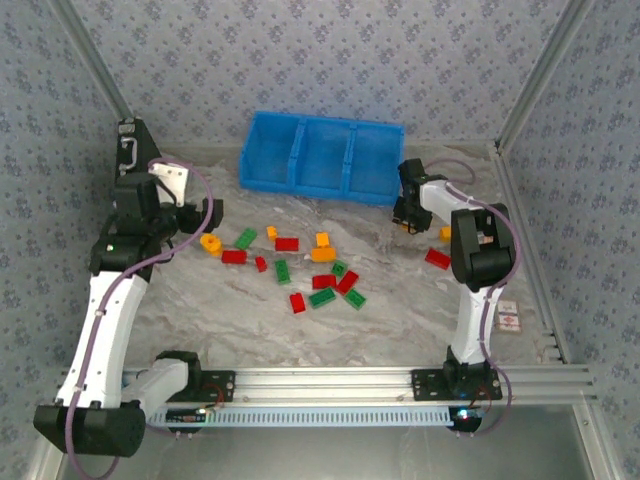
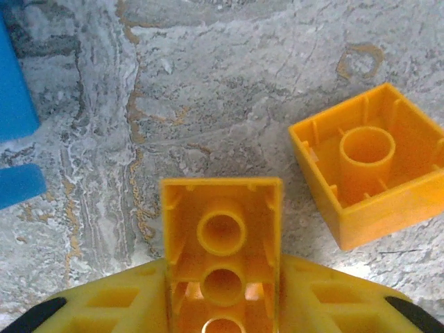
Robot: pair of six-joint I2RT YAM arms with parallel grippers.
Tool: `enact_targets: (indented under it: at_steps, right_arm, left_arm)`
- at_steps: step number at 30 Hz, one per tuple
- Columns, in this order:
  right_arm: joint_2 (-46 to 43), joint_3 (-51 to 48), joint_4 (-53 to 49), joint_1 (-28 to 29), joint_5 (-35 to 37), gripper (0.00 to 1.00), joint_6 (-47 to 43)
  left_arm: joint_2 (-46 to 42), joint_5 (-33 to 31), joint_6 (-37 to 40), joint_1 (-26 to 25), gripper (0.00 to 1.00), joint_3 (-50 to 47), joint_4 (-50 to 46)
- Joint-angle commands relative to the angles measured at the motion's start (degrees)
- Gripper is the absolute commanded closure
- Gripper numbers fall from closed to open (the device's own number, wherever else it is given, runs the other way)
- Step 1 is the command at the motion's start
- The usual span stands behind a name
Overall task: Sort the legos into containers by color
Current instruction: Pick up the lego from the middle-right of the table.
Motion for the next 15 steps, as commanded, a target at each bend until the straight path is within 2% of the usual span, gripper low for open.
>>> enact_targets:
  at_steps: [1,8,12,15]
  right_arm:
    - [1.3,1.2,-1.8,0.1,1.1,0.68,-0.6]
    - [-3.8,1.0,-5.7,1.2,0.8,0.78,-6.5]
    - [-11.6,1.9,-10.1,2.6,1.8,0.8,-9.8]
    - [-16.1,3.9,-9.1,4.7,0.0,0.8,-13.5]
  left_arm:
    - [0.5,0.6,0.9,-0.3,0.0,-0.1,-0.4]
    - [1.0,0.6,1.3,-0.3,0.0,-0.3,0.0]
    - [1.0,0.7,1.7,-0.3,0.0,0.1,-0.3]
    - [0.7,0.6,1.9,-0.3,0.0,-0.5,0.1]
